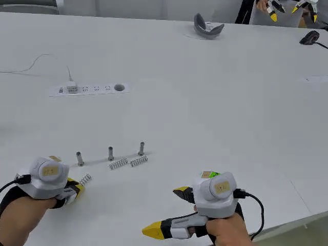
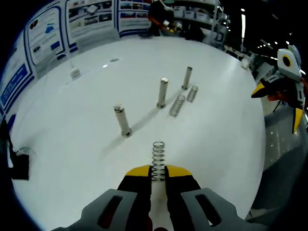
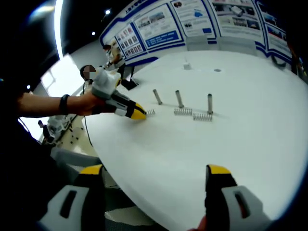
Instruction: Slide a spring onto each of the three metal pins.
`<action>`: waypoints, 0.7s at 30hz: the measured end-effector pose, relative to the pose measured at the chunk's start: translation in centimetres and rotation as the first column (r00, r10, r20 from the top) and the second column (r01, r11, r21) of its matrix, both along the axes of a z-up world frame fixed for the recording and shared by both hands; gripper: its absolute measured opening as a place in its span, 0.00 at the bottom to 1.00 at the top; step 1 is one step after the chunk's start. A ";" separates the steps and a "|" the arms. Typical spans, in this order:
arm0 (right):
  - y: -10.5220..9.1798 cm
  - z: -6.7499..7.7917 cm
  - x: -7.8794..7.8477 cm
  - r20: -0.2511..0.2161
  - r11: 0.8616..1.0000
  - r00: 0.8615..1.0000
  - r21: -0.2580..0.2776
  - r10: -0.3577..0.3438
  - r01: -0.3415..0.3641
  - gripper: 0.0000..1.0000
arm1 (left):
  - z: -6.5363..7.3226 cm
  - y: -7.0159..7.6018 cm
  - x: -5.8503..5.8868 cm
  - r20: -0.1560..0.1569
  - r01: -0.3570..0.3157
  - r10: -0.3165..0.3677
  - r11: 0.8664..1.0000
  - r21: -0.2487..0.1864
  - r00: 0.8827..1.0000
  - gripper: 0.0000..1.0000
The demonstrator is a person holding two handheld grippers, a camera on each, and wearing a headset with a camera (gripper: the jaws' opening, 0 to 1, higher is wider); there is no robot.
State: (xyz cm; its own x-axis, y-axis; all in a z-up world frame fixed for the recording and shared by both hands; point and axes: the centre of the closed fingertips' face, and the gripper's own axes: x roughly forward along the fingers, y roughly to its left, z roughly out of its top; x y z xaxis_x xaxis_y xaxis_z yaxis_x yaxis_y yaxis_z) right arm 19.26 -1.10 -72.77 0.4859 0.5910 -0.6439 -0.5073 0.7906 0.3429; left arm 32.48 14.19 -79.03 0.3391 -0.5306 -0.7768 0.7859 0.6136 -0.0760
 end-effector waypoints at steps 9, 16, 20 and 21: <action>0.7 0.0 -0.1 0.000 1.000 1.000 0.009 0.013 -0.013 0.87 | 0.5 1.4 -1.5 -0.015 -0.043 0.042 0.999 -0.022 0.999 0.10; 0.8 0.0 -0.2 0.000 1.000 1.000 0.011 0.017 -0.017 0.87 | 0.6 2.1 -3.0 -0.027 -0.054 0.053 0.998 -0.030 0.998 0.10; 0.7 0.0 -0.3 -0.002 1.000 1.000 0.009 0.019 -0.019 0.87 | 1.0 2.6 -3.2 -0.026 -0.061 0.060 0.997 -0.039 0.998 0.10; 0.7 0.0 -0.3 -0.003 1.000 1.000 0.007 0.019 -0.019 0.87 | 1.1 2.7 -3.2 -0.026 -0.063 0.062 0.997 -0.042 0.998 0.10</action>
